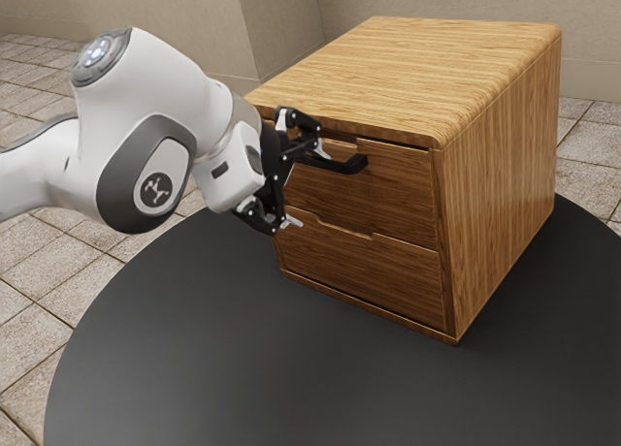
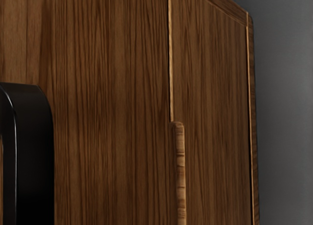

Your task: Pull the drawer handle with one arm to open the drawer

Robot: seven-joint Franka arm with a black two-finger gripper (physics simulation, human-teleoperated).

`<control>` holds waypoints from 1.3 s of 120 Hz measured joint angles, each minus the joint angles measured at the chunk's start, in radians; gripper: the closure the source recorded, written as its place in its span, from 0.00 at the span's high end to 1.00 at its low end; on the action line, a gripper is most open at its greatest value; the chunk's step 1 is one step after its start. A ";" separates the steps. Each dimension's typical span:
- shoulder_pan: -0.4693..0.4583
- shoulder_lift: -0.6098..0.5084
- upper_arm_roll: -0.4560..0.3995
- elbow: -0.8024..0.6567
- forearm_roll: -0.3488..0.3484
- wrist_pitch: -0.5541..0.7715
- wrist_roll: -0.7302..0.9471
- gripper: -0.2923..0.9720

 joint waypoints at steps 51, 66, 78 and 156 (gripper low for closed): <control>0.000 -0.110 0.015 -0.112 0.000 -0.005 0.000 0.74; 0.000 -0.156 0.015 -0.152 0.000 -0.006 -0.003 0.73; 0.000 -0.207 0.014 -0.194 -0.001 -0.007 -0.006 0.72; -0.003 -0.503 -0.009 -0.445 -0.006 -0.011 -0.038 0.75</control>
